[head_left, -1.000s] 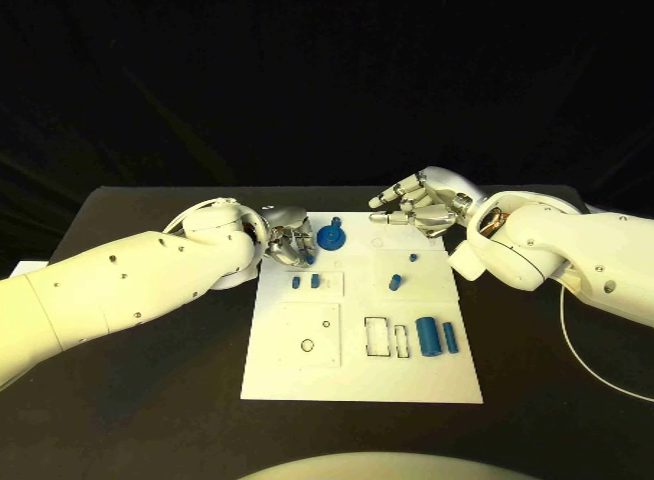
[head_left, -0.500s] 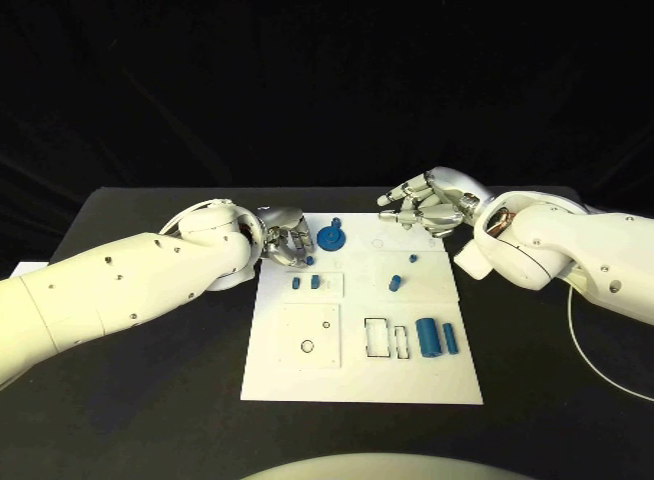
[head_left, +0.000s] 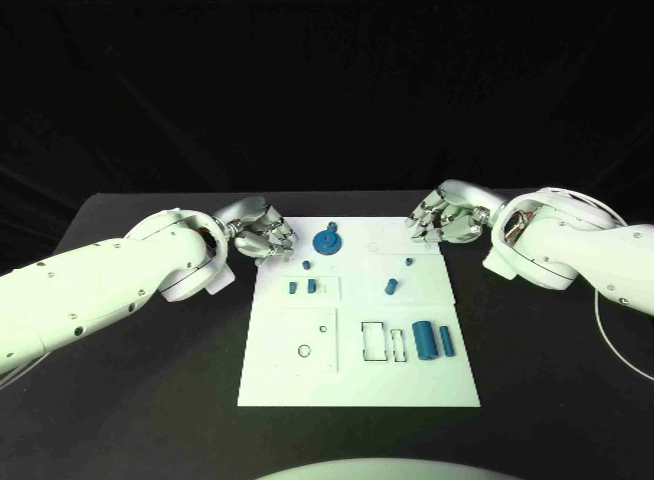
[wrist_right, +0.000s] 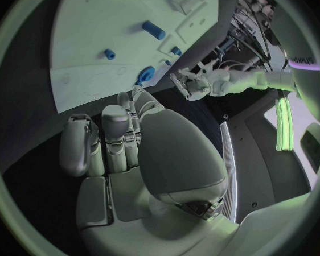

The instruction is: Assemble the parts on the task board

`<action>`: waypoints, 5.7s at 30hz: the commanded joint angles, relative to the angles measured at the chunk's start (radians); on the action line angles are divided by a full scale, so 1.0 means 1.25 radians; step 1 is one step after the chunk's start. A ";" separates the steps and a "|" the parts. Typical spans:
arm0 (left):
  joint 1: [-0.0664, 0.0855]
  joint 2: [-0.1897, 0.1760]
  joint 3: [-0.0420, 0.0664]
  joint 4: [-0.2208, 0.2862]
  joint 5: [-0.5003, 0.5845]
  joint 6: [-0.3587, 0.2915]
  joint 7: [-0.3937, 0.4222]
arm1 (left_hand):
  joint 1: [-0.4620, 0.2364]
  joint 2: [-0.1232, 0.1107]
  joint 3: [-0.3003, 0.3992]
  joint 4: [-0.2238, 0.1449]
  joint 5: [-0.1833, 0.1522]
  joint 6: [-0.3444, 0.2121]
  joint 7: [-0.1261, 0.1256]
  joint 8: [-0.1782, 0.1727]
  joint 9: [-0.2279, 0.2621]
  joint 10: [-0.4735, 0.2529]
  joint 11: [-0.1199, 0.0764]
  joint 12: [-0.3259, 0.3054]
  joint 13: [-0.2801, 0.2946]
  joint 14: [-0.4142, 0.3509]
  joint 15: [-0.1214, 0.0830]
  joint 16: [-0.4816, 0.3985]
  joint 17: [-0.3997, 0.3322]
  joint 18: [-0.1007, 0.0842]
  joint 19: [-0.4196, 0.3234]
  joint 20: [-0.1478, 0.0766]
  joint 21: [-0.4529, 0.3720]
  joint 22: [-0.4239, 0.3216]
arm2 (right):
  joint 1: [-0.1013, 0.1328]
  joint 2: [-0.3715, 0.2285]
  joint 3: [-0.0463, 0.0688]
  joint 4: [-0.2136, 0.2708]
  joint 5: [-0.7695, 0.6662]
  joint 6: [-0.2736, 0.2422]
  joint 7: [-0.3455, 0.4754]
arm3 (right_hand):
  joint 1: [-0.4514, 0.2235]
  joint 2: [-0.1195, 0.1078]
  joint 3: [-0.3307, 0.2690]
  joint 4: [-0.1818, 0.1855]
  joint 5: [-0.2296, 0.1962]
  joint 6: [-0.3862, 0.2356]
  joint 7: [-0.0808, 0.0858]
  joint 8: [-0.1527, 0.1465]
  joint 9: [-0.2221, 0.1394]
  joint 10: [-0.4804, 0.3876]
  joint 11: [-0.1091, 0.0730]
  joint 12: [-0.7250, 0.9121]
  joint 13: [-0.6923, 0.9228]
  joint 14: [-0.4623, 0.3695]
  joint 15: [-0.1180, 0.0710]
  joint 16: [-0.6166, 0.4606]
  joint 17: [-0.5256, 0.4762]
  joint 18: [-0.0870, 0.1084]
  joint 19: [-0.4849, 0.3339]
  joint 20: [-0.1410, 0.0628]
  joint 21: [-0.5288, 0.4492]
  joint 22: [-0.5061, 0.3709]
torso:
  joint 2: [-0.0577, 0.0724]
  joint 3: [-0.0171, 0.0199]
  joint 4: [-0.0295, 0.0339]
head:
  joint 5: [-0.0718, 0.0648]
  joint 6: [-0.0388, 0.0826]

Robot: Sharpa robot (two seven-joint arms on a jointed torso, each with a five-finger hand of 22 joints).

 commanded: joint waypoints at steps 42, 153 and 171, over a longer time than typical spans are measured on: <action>-0.025 -0.074 -0.012 0.098 0.915 -0.044 0.231 | -0.006 0.020 -0.028 -0.011 0.001 0.021 -0.008 0.018 0.001 0.035 -0.013 0.052 0.011 -0.056 -0.007 -0.060 -0.106 0.011 -0.024 -0.005 -0.060 -0.038 | -0.055 0.073 0.000 0.001 -0.443 0.144 -0.076 | -0.017 -0.040 0.153 -0.001 -0.054 0.056 -0.022 -0.024 0.003 0.050 -0.013 -0.082 -0.159 0.013 -0.015 -0.038 -0.035 0.021 -0.008 -0.020 -0.031 -0.043 | 0.002 -0.0001 0.0002 | -0.012 0.006; -0.028 -0.078 -0.014 0.126 0.904 -0.034 0.218 | -0.003 0.021 -0.036 -0.019 0.000 0.013 -0.004 0.018 -0.002 0.024 -0.009 0.058 0.010 -0.064 -0.005 -0.069 -0.124 0.010 -0.024 -0.005 -0.067 -0.043 | -0.158 0.218 0.004 0.125 -0.405 0.120 -0.081 | -0.067 -0.026 0.245 -0.045 -0.108 0.099 -0.013 -0.024 0.015 0.115 -0.008 -0.116 -0.159 0.016 -0.009 -0.011 -0.014 0.017 0.006 -0.009 -0.016 -0.020 | 0.002 -0.0014 -0.0013 | 0.047 -0.036; -0.028 -0.079 -0.014 0.127 0.901 -0.028 0.207 | -0.004 0.021 -0.037 -0.020 0.000 0.011 -0.003 0.017 -0.002 0.022 -0.009 0.058 0.010 -0.065 -0.005 -0.070 -0.126 0.010 -0.025 -0.005 -0.068 -0.044 | -0.159 0.223 0.000 0.120 -0.419 0.103 -0.110 | -0.132 -0.090 0.183 -0.041 -0.054 -0.039 0.026 -0.035 -0.003 -0.023 0.030 -0.126 -0.159 0.014 0.020 0.014 0.005 0.031 -0.030 0.017 -0.060 -0.084 | 0.002 -0.0008 -0.0016 | 0.046 -0.037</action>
